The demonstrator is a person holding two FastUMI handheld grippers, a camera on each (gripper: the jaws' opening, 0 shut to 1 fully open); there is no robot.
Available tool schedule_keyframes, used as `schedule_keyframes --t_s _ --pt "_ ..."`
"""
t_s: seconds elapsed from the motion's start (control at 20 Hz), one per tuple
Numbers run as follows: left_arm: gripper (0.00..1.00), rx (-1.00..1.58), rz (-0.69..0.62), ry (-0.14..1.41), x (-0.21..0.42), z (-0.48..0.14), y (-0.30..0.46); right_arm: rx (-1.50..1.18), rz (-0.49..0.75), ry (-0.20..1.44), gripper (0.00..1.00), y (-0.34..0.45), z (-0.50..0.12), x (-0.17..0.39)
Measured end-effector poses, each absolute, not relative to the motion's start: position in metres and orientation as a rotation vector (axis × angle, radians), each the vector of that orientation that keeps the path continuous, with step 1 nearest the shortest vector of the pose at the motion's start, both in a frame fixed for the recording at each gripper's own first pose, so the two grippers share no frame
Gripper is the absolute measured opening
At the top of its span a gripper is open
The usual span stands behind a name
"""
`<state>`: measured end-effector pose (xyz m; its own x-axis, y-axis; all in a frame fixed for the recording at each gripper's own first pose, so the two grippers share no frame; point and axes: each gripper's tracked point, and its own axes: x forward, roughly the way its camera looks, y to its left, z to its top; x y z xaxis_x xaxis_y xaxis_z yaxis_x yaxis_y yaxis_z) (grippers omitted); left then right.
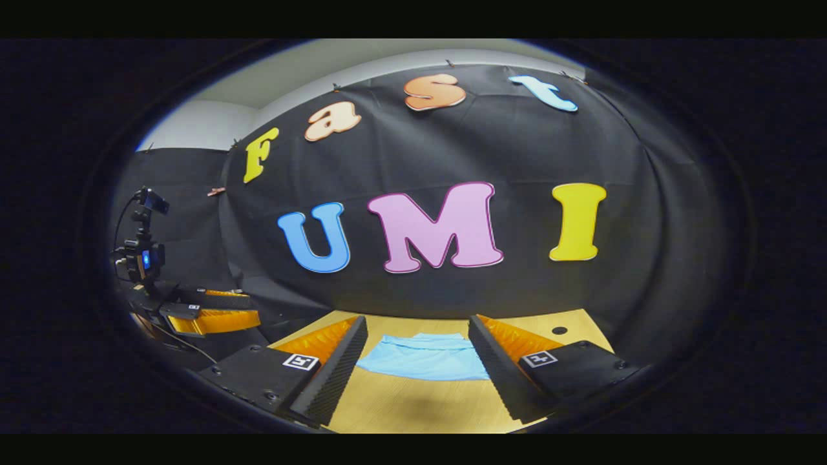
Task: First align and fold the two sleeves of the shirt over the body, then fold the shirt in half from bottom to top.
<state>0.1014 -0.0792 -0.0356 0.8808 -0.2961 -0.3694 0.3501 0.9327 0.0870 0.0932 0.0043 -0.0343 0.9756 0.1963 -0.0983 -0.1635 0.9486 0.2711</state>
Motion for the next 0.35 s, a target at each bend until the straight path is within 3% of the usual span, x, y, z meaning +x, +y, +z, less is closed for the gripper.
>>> schedule_keyframes --t_s 0.35 --pt "0.92 0.158 -0.308 0.343 0.025 -0.020 -0.065 0.152 0.131 0.046 0.98 0.017 0.011 0.024"
